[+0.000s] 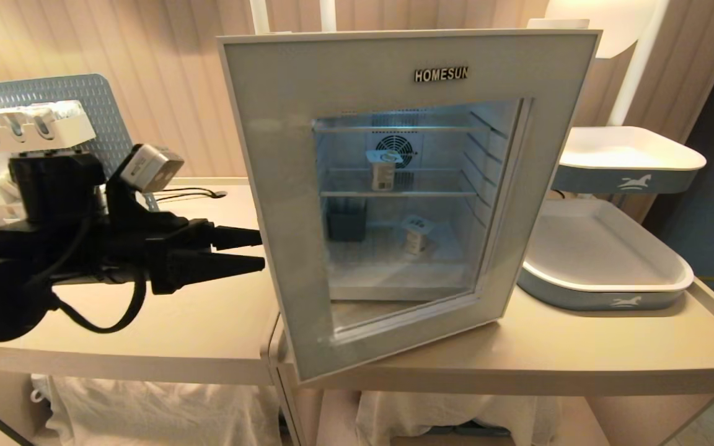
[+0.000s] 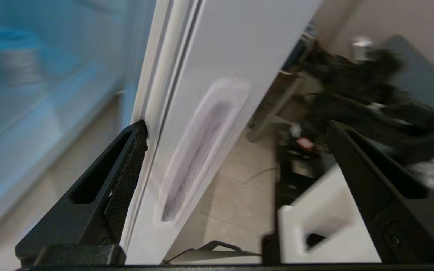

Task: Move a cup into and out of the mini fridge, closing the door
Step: Open the freezer door, then take the yoghurt out of the freezer

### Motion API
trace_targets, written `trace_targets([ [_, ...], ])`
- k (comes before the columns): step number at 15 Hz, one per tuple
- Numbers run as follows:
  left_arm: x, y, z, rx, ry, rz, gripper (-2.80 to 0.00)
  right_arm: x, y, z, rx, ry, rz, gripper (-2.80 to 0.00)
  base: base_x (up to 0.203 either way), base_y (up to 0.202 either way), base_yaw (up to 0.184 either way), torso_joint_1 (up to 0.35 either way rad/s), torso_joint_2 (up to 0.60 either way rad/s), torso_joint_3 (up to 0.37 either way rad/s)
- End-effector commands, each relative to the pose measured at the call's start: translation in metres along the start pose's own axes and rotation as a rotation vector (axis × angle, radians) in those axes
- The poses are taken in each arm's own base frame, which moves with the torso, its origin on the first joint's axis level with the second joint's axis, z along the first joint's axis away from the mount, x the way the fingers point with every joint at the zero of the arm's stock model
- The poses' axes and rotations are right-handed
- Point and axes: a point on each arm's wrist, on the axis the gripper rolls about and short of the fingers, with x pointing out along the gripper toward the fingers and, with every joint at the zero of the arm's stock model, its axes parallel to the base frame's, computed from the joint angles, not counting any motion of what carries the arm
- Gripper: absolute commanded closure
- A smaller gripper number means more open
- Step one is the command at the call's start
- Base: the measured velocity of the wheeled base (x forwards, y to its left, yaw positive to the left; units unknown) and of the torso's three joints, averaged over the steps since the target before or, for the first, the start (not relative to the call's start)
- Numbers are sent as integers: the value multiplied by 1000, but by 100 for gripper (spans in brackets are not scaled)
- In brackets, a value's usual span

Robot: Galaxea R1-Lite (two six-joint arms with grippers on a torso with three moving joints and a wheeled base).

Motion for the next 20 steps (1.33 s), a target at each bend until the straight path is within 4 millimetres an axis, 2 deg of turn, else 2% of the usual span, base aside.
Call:
trace_targets([
  [1, -7, -63, 14, 99, -18, -50, -280, 0, 0, 0, -1, 1, 2, 0, 0, 0, 0, 0, 0, 0],
  [3, -8, -110, 13, 126, -22, -119, -280, 0, 0, 0, -1, 1, 2, 0, 0, 0, 0, 0, 0, 0],
  [6, -25, -181, 12, 147, -59, -162, -280, 0, 0, 0, -1, 1, 3, 0, 0, 0, 0, 0, 0, 0],
  [9, -52, -246, 8, 86, -193, -61, -280, 0, 0, 0, -2, 2, 4, 0, 0, 0, 0, 0, 0, 0],
  [12, -75, -309, -5, 48, -339, 104, -280, 0, 0, 0, -2, 2, 5, 0, 0, 0, 0, 0, 0, 0],
  [14, -79, -335, -18, -78, -424, 252, -280, 0, 0, 0, -4, 4, 7, 0, 0, 0, 0, 0, 0, 0],
  [18, -83, -381, -41, -116, -513, 358, -280, 0, 0, 0, -2, 4, 7, 0, 0, 0, 0, 0, 0, 0],
  [20, -81, -394, -48, -136, -555, 436, -280, 0, 0, 0, -2, 4, 5, 0, 0, 0, 0, 0, 0, 0],
])
